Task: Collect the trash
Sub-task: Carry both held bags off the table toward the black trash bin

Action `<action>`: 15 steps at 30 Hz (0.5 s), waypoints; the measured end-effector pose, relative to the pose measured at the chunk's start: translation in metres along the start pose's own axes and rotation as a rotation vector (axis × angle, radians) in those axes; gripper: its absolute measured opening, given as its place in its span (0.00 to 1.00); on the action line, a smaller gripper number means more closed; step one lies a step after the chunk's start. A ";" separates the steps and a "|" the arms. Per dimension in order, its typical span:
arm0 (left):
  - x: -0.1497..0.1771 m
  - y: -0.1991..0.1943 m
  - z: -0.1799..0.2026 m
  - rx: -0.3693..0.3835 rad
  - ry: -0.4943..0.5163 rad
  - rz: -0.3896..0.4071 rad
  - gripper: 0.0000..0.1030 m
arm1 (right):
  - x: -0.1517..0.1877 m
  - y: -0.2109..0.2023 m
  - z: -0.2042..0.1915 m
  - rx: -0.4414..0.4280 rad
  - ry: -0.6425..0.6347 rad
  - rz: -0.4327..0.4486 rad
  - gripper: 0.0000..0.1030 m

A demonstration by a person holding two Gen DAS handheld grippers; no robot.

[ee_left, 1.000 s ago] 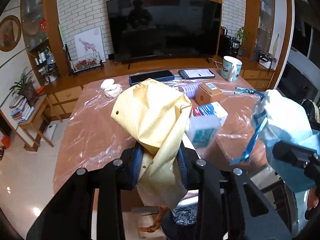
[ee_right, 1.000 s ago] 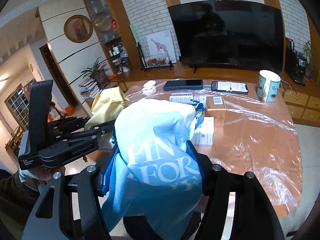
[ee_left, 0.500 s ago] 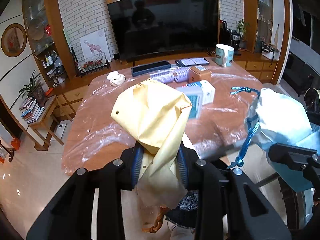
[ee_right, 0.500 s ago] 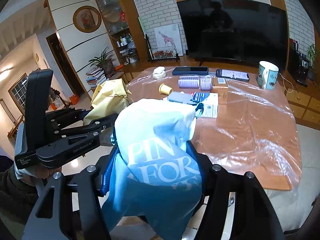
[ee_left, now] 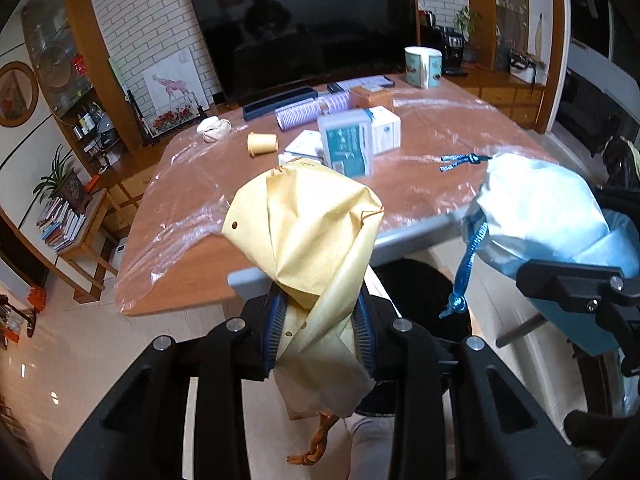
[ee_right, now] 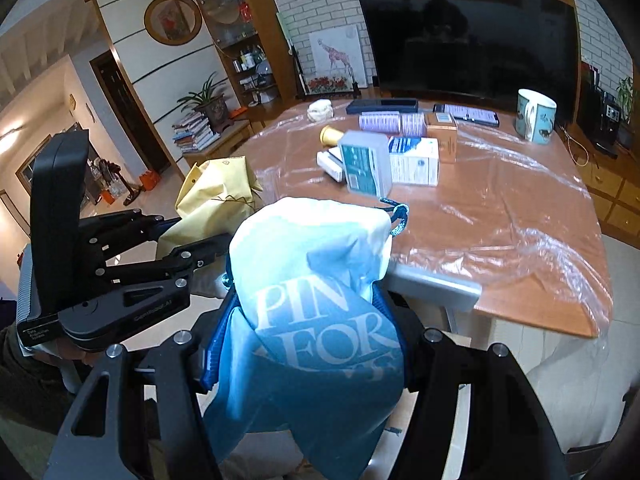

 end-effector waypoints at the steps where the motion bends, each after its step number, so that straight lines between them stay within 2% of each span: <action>1: 0.004 0.000 0.002 0.002 0.007 -0.007 0.33 | 0.003 0.001 0.000 -0.003 0.002 -0.006 0.61; 15: 0.053 0.025 0.011 0.012 0.064 -0.128 0.33 | 0.042 0.042 -0.003 0.060 0.044 -0.163 0.61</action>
Point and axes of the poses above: each gripper's, at about its wrist camera, not at the fingertips, and y roughly the way its jaws point, z to its right, x to its underside, the point moved 8 cm from there along y, roughly the way its jaws point, and after that the axes turned 12 degrees about -y, right-handed, at the moved point
